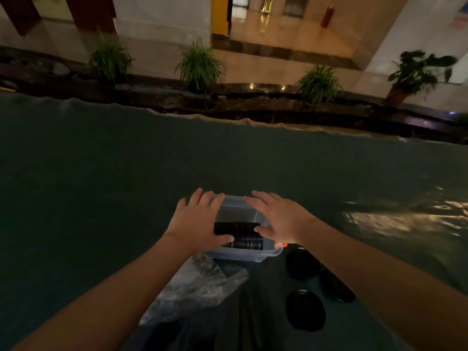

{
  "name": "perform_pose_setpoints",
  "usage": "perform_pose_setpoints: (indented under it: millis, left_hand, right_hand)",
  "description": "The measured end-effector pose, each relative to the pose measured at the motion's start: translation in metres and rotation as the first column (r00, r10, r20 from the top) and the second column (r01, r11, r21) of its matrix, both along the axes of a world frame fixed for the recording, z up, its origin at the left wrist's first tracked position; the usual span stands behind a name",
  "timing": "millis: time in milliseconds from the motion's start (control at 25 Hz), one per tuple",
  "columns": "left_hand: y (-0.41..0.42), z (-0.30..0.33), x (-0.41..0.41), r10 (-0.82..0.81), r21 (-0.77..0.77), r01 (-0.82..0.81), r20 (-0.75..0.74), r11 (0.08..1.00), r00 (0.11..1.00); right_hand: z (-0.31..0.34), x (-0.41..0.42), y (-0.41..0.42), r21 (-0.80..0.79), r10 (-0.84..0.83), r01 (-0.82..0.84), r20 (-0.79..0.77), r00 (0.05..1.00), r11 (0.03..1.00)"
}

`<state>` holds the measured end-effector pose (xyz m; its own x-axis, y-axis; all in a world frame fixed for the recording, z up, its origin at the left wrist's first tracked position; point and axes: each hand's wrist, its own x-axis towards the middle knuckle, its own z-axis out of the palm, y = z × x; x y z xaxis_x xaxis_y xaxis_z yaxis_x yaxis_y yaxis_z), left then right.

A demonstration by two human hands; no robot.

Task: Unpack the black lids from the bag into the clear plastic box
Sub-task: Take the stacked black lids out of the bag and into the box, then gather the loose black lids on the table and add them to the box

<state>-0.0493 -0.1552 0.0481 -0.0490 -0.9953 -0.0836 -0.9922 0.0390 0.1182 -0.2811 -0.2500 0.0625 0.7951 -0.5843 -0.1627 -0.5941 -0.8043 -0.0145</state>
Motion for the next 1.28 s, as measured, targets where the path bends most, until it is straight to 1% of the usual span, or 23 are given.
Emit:
perform_pose_setpoints:
  millis: [200, 360, 560, 640, 720, 880, 1000, 1120, 1280]
  left_hand:
    - [-0.002, 0.021, -0.008, -0.066, -0.119, 0.066, 0.004, 0.991, 0.998]
    - [0.002, 0.028, -0.032, -0.144, -0.177, 0.139, -0.021, 0.974, 0.989]
    - [0.011, 0.026, -0.088, -0.173, -0.189, 0.154, -0.088, 0.970, 0.981]
    - [0.014, 0.020, -0.119, -0.194, -0.190, 0.170, -0.111, 0.967, 0.975]
    - [0.016, 0.010, -0.155, -0.216, -0.189, 0.194, -0.102, 0.963, 0.971]
    - [0.019, -0.021, -0.228, -0.193, -0.088, 0.185, -0.102, 0.979, 0.976]
    - [0.013, -0.049, -0.274, -0.107, -0.005, 0.107, -0.106, 0.994, 0.989]
    - [0.003, -0.076, -0.298, 0.022, 0.110, -0.013, -0.087, 0.994, 0.996]
    - [-0.018, -0.106, -0.309, 0.093, 0.177, -0.083, -0.048, 0.981, 0.995]
  right_hand:
    - [0.032, -0.018, 0.035, -0.088, -0.174, 0.183, 0.099, 0.980, 0.979]
    - [0.050, -0.052, 0.061, -0.104, -0.345, 0.363, 0.162, 0.925, 0.926]
    - [0.048, -0.119, 0.075, -0.110, -0.472, 0.490, 0.156, 0.868, 0.865]
    - [0.040, -0.154, 0.072, -0.092, -0.504, 0.518, 0.145, 0.852, 0.850]
    - [0.028, -0.193, 0.065, -0.087, -0.514, 0.526, 0.131, 0.848, 0.846]
    - [-0.003, -0.261, 0.046, -0.039, -0.526, 0.530, 0.079, 0.847, 0.847]
    - [-0.032, -0.303, 0.026, 0.025, -0.540, 0.539, 0.040, 0.841, 0.842]
    - [-0.063, -0.325, 0.008, 0.111, -0.534, 0.532, -0.010, 0.845, 0.839]
    - [-0.095, -0.330, -0.009, 0.179, -0.516, 0.516, -0.049, 0.855, 0.838]
